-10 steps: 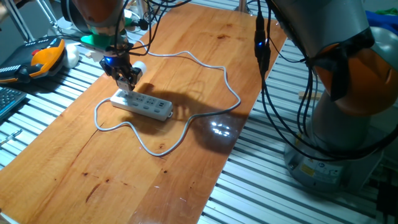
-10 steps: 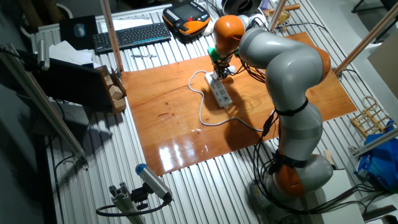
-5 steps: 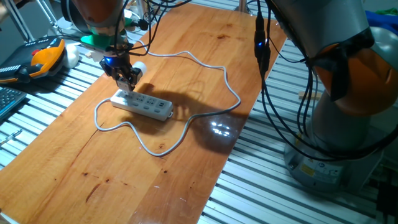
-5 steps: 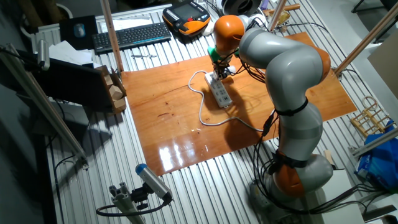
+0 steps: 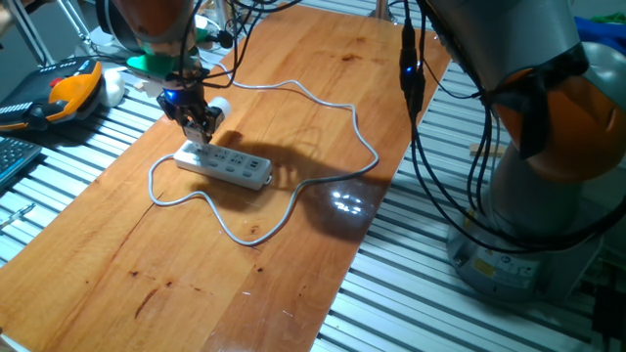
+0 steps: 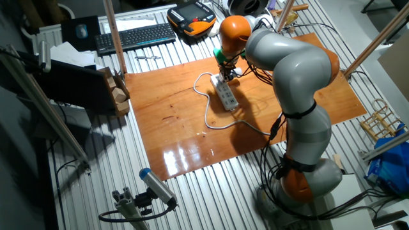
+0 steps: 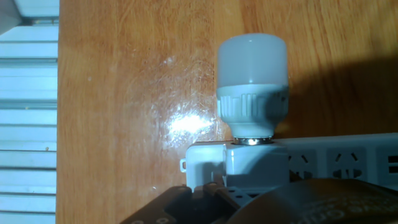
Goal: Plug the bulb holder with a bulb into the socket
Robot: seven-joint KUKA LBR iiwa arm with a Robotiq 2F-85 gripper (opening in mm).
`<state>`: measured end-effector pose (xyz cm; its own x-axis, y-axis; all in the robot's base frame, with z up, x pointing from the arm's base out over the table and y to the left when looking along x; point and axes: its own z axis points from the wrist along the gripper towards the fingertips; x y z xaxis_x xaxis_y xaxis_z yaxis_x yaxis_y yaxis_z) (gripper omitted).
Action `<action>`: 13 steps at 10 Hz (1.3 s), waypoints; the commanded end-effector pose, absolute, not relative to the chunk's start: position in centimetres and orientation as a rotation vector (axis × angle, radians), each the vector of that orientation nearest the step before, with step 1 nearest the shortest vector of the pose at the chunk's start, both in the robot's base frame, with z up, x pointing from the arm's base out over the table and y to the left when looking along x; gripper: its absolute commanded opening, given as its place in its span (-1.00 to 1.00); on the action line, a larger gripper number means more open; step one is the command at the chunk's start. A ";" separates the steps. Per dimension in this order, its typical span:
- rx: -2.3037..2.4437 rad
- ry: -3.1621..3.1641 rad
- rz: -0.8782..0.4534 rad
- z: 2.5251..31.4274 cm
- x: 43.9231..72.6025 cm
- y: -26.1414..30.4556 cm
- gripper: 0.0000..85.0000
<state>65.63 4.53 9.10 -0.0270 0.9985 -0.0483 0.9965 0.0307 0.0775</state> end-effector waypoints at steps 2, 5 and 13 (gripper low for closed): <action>2.143 2.181 0.041 9.3 65.8 4.6 -1.00; 2.146 2.177 0.013 9.9 66.3 4.8 -1.00; 2.089 2.223 -0.007 10.0 66.2 4.6 -1.00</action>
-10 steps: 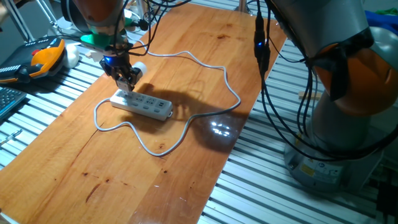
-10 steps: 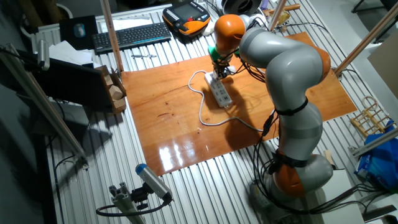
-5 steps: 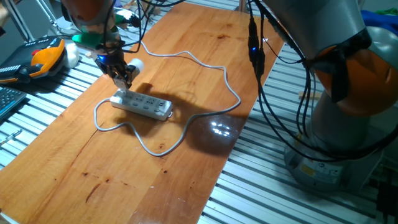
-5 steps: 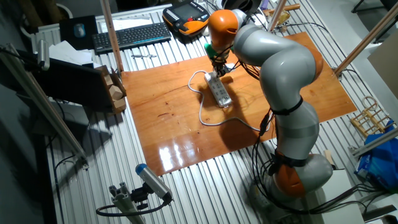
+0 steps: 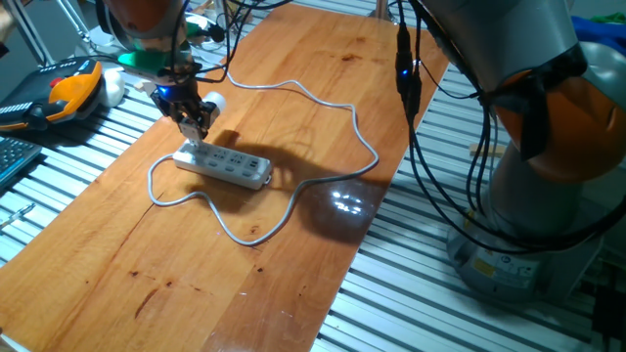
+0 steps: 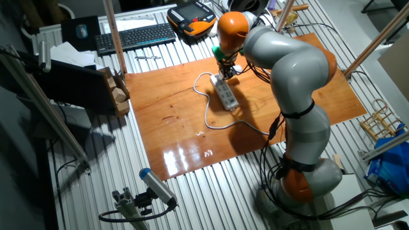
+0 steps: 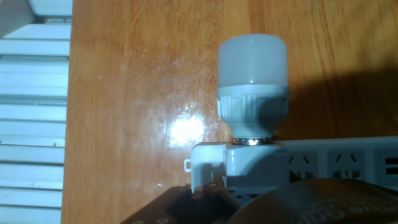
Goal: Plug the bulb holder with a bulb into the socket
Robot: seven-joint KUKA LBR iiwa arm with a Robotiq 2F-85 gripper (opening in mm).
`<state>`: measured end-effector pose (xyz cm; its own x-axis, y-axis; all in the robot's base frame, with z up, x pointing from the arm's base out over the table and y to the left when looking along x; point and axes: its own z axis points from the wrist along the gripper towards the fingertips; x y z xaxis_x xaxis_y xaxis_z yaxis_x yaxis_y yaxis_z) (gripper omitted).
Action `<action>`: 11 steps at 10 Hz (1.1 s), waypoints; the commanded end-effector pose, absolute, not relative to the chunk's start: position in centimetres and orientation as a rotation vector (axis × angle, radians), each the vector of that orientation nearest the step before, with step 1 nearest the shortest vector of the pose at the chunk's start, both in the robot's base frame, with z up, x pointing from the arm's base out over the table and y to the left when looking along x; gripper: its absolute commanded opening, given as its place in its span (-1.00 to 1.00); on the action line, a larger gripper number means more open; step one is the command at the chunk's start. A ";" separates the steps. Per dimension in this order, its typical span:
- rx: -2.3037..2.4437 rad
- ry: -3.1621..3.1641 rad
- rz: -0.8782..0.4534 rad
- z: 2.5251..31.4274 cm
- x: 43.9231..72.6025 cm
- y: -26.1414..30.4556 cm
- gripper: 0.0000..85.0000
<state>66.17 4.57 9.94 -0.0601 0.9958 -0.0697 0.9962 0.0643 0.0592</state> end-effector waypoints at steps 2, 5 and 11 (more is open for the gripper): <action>2.087 2.225 0.000 9.8 65.9 4.5 -1.00; 2.086 2.224 -0.002 9.7 65.6 4.8 -1.00; 2.108 2.215 -0.017 9.4 65.5 4.7 -1.00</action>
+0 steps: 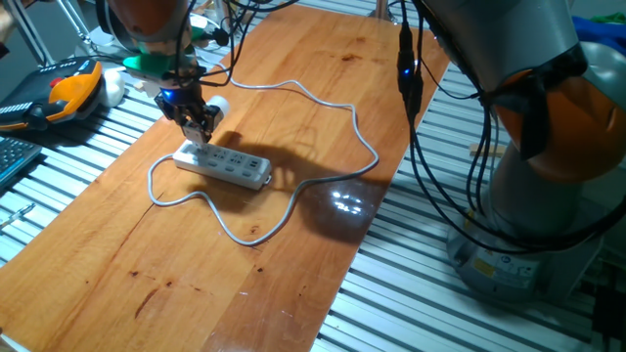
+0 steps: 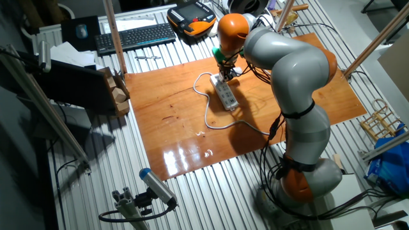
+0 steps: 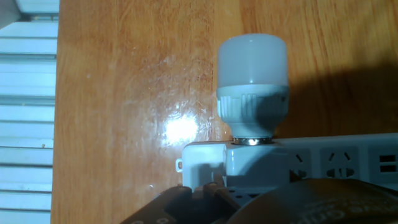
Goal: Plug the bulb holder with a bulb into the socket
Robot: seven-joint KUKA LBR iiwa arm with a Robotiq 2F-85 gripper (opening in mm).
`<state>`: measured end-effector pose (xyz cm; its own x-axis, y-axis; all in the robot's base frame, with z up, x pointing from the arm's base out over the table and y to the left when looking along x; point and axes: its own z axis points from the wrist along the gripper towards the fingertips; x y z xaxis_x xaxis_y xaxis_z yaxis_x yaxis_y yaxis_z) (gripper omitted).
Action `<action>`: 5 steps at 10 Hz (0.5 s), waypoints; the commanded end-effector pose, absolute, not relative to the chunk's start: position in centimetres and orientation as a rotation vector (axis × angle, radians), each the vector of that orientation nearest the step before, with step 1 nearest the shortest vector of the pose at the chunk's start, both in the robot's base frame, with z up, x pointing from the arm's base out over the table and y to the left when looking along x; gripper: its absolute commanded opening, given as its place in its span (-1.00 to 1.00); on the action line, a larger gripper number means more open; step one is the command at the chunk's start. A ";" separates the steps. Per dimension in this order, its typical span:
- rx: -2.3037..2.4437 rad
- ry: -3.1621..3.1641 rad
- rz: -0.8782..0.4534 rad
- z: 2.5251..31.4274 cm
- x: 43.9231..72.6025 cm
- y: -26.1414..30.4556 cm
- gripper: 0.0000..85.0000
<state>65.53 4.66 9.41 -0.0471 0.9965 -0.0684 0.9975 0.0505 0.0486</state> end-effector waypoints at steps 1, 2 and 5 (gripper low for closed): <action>2.111 2.212 -0.020 9.4 65.5 4.6 -1.00; 2.118 2.215 -0.013 9.4 65.6 4.6 -1.00; 2.126 2.229 -0.018 9.4 65.6 4.5 -1.00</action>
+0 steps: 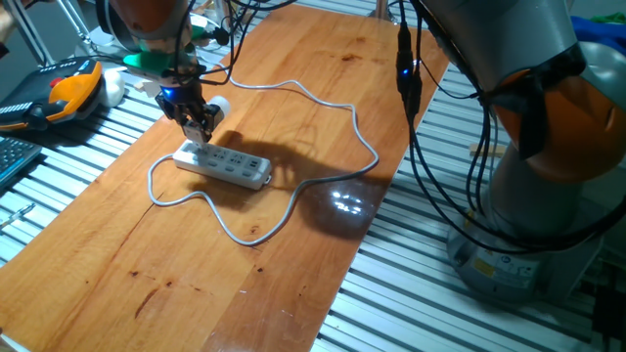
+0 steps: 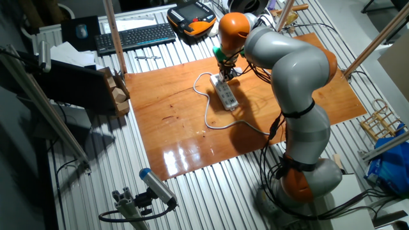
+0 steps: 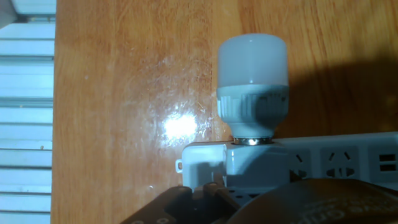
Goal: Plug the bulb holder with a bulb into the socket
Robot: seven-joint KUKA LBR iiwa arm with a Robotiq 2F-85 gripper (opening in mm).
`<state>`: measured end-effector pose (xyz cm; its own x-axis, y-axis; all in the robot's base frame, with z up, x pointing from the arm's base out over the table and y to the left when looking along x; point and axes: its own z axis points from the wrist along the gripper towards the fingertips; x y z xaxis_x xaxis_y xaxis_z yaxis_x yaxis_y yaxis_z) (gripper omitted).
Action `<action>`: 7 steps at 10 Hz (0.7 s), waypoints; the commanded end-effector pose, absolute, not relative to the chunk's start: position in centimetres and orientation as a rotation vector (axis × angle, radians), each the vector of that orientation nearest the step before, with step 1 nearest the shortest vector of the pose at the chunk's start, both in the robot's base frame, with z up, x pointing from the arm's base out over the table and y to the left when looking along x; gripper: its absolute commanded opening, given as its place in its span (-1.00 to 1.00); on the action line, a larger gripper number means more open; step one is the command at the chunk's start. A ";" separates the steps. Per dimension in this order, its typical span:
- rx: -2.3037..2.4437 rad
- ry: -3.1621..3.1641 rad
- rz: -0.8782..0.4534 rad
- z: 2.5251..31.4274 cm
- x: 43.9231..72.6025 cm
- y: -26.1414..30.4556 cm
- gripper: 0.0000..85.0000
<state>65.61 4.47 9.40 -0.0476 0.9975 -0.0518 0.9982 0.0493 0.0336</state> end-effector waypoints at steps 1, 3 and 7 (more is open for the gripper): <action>2.125 2.232 -0.017 9.4 65.6 4.4 -1.00; 2.123 2.236 -0.018 9.4 65.6 4.5 -1.00; 2.113 2.239 -0.022 9.3 65.6 4.6 -1.00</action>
